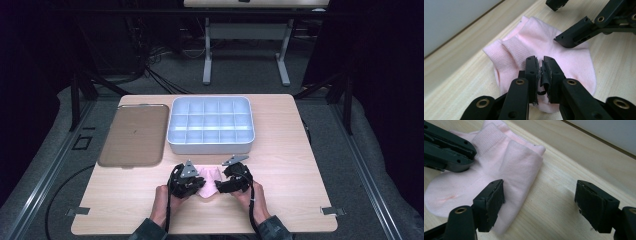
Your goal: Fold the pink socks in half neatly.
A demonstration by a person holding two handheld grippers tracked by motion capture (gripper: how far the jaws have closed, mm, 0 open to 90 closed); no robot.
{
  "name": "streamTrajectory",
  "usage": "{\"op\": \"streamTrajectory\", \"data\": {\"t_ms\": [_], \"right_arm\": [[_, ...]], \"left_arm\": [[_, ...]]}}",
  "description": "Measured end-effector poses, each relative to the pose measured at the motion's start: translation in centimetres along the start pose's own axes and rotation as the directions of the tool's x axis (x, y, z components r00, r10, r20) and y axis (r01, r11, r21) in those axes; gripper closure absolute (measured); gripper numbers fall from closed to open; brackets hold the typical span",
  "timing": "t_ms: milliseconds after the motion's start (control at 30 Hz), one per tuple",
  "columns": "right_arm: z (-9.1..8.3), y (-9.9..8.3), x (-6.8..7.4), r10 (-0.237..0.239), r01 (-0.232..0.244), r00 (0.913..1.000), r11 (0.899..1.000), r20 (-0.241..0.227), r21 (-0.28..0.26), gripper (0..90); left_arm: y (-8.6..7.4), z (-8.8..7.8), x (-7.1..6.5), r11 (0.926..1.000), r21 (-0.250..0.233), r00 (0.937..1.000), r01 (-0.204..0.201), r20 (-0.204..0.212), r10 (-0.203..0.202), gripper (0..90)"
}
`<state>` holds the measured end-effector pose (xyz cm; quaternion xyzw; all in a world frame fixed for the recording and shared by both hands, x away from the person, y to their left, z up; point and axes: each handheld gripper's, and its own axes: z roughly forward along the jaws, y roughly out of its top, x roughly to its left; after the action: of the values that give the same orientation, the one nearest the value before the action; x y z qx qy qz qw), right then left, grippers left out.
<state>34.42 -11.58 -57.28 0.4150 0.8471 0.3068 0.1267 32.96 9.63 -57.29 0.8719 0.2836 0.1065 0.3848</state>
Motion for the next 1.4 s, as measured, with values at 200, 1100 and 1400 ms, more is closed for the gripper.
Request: {"op": "streamTrajectory", "data": {"t_ms": [200, 1100, 1400], "right_arm": [[0.0, -0.1, 0.0, 0.011, -0.011, 0.9999, 1.000, 0.007, 0.001, 23.1], [-1.1, -0.8, -0.7, 0.060, -0.061, 0.9954, 0.998, -0.074, -0.007, 44.3], [-1.4, -1.2, -1.4, 0.130, -0.134, 0.9748, 0.991, -0.181, -0.014, 57.8]], "left_arm": [[0.1, -0.9, 0.0, 0.9994, -0.034, 0.9999, 0.006, -0.009, -0.007, 75.9], [-2.5, -0.5, 1.3, 0.9930, -0.107, 0.9985, 0.050, 0.028, -0.047, 87.0], [-2.5, -0.5, 1.1, 0.9934, -0.110, 0.9994, 0.033, 0.014, -0.031, 87.1]]}}
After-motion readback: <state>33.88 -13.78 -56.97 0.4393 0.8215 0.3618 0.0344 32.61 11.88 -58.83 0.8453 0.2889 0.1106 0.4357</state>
